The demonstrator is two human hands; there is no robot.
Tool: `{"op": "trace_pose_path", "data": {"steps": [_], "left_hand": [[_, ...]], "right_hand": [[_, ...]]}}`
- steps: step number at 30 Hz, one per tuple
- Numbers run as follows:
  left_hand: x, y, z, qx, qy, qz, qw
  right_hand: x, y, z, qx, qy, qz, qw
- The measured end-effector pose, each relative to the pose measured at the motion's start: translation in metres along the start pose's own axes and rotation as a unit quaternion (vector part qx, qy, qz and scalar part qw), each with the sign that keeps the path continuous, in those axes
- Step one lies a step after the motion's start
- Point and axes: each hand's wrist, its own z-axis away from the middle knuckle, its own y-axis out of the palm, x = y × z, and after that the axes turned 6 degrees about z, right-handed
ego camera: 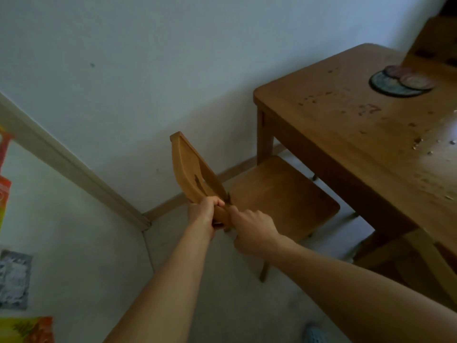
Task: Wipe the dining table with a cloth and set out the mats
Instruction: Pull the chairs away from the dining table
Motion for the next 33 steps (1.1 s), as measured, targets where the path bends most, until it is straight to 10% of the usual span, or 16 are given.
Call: {"op": "trace_pose_path", "data": {"steps": [33], "left_hand": [[0.0,0.261,-0.022,0.052,-0.022,-0.046,0.997]], "right_hand": [[-0.248,-0.08,-0.027,-0.026,0.05,0.013,0.998]]}}
